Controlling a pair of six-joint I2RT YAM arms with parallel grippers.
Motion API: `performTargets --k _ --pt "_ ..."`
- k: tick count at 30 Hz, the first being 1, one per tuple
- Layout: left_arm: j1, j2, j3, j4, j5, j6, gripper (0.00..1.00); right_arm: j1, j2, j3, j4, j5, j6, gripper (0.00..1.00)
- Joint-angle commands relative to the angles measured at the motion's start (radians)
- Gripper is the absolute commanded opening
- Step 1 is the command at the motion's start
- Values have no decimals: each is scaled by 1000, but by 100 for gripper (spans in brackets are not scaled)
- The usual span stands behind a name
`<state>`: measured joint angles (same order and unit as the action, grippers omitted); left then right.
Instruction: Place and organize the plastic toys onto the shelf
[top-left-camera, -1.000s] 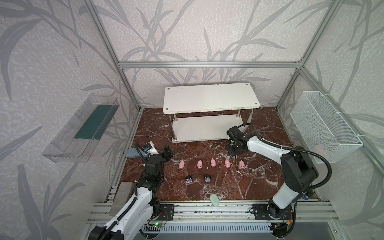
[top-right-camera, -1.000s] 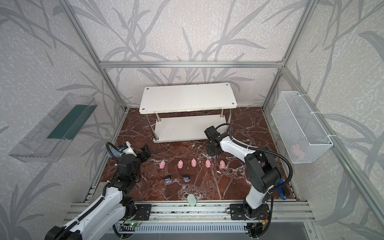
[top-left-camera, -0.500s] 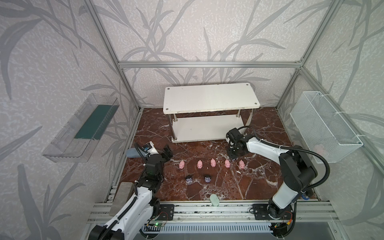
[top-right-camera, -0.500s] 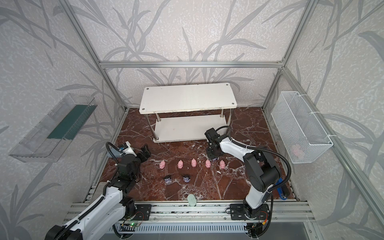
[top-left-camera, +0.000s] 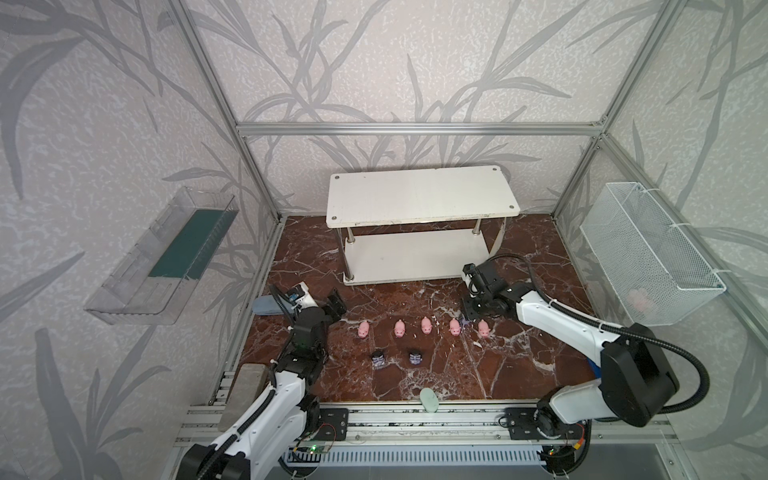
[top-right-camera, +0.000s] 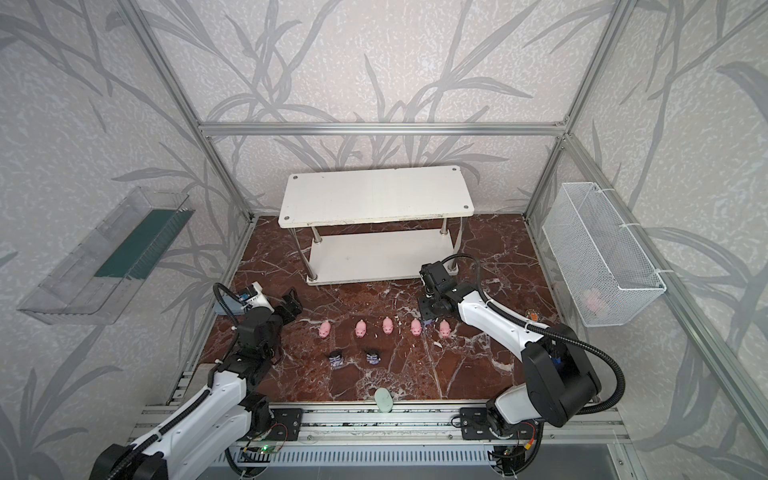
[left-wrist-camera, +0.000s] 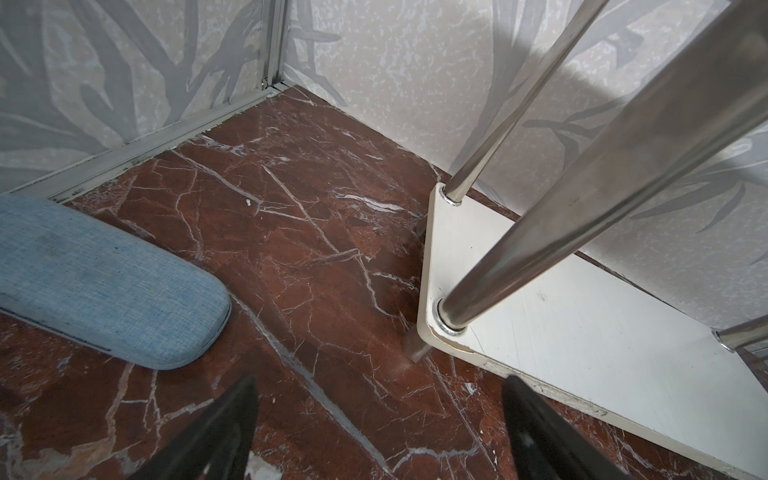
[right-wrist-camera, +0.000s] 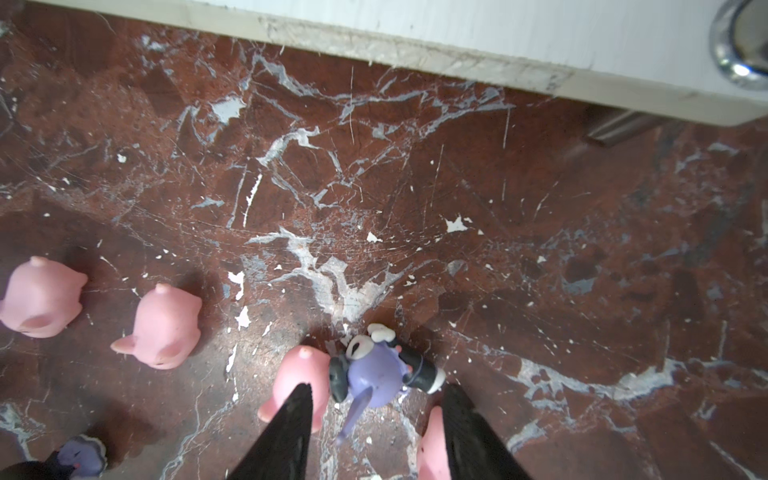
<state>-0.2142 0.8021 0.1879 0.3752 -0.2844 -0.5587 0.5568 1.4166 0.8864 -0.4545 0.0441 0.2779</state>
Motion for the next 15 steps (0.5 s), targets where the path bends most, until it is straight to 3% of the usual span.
performTargets --k 1,9,15 --pt "4 -4 -5 18 -1 -14 90 36 -77 -48 17 16 60 52" --pt "4 21 -9 43 12 -21 90 185 -159 -181 83 167 277 52" --pt "4 54 -4 67 28 -25 90 200 -101 -212 131 220 354 52"
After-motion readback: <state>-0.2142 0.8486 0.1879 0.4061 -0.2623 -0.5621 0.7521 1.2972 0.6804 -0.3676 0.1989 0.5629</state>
